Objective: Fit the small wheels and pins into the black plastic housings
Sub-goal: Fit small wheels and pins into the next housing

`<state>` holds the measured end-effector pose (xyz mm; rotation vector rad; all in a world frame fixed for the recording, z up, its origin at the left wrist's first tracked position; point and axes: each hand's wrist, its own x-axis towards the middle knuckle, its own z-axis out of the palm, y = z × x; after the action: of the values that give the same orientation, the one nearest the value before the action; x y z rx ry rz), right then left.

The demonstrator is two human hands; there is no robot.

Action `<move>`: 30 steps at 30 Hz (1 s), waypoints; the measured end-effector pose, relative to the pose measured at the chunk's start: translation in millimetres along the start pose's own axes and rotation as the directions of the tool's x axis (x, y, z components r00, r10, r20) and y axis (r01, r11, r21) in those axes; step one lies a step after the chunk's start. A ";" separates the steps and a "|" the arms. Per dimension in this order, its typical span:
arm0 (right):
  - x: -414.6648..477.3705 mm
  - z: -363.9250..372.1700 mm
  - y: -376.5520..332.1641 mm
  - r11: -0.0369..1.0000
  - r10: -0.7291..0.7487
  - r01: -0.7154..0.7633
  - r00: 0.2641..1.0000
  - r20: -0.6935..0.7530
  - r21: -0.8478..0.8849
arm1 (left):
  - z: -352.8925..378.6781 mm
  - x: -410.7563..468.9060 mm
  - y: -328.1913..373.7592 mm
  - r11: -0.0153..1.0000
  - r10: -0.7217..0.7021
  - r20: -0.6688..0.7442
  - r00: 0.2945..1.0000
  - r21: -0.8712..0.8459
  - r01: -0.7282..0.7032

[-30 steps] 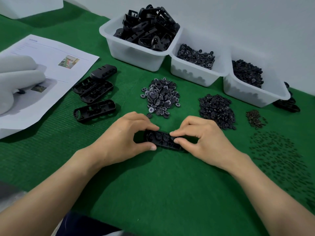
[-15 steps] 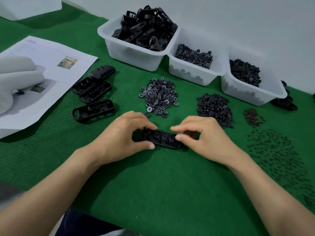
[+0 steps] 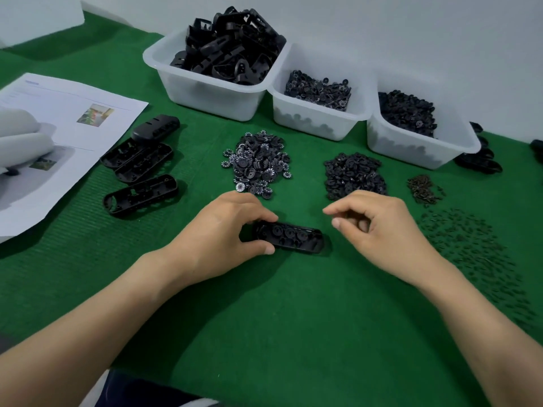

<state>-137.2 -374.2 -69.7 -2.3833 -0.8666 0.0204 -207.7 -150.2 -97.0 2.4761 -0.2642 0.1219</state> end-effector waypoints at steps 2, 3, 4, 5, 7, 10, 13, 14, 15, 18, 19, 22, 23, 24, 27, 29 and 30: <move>-5.5 -8.5 11.8 0.996 0.086 -0.087 0.995 -0.043 -0.024 | 8.3 7.8 9.8 1.000 0.020 0.019 1.000 0.004 -0.020; -8.2 -13.3 18.5 0.991 0.127 -0.130 0.990 -0.067 -0.032 | 13.1 11.6 15.0 0.999 0.033 0.032 0.999 0.007 -0.033; -10.6 -18.4 25.1 0.984 0.170 -0.174 0.982 -0.086 -0.039 | 18.1 15.4 20.4 0.999 0.046 0.044 0.998 0.008 -0.047; -12.5 -23.3 31.5 0.975 0.213 -0.218 0.972 -0.101 -0.041 | 22.9 19.3 25.7 0.998 0.058 0.055 0.997 0.006 -0.058; -14.5 -30.9 41.8 0.959 0.272 -0.278 0.956 -0.112 -0.044 | 31.6 27.0 35.5 0.997 0.078 0.080 0.994 0.004 -0.079; -12.3 -35.0 49.6 0.946 0.308 -0.316 0.946 -0.103 -0.076 | 41.3 35.7 45.6 0.995 0.102 0.103 0.989 -0.012 -0.101; -6.3 -32.0 51.4 0.944 0.282 -0.290 0.957 -0.072 -0.156 | 46.2 40.1 49.9 0.994 0.109 0.108 0.988 -0.039 -0.106; -3.9 -30.3 51.5 0.945 0.262 -0.268 0.963 -0.060 -0.185 | 47.3 41.2 50.5 0.993 0.108 0.105 0.989 -0.049 -0.103; -1.4 -28.1 51.8 0.947 0.245 -0.250 0.968 -0.050 -0.204 | 48.1 41.6 50.8 0.993 0.104 0.101 0.989 -0.060 -0.099; 5.6 -20.5 53.3 0.947 0.226 -0.227 0.974 -0.032 -0.228 | 50.1 41.4 51.1 0.992 0.089 0.079 0.993 -0.101 -0.081; 7.5 -17.8 53.2 0.946 0.220 -0.222 0.975 -0.034 -0.238 | 50.4 40.7 51.0 0.991 0.086 0.073 0.994 -0.112 -0.077; 10.4 -12.5 53.4 0.950 0.199 -0.207 0.978 -0.060 -0.235 | 50.1 39.6 50.3 0.990 0.079 0.060 0.995 -0.119 -0.072; 10.3 -11.6 53.9 0.952 0.192 -0.203 0.979 -0.070 -0.230 | 49.8 39.7 50.0 0.991 0.078 0.060 0.995 -0.115 -0.070; 9.8 -11.0 54.6 0.953 0.186 -0.198 0.980 -0.077 -0.228 | 49.5 40.0 49.7 0.992 0.075 0.063 0.995 -0.110 -0.068; 8.6 -9.4 54.5 0.956 0.182 -0.197 0.979 -0.086 -0.217 | 49.7 40.3 49.5 0.994 0.068 0.078 0.995 -0.090 -0.061; 8.7 -9.0 53.2 0.956 0.185 -0.200 0.979 -0.087 -0.216 | 50.2 40.6 49.7 0.995 0.062 0.082 0.995 -0.077 -0.056; 8.1 -9.5 52.5 0.956 0.182 -0.197 0.979 -0.087 -0.219 | 50.4 40.7 49.9 0.996 0.058 0.081 0.995 -0.075 -0.052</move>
<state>-98.3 -406.4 -88.7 -2.6583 -0.6348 -0.0858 -177.7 -226.1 -101.3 2.4052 -0.3656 0.0318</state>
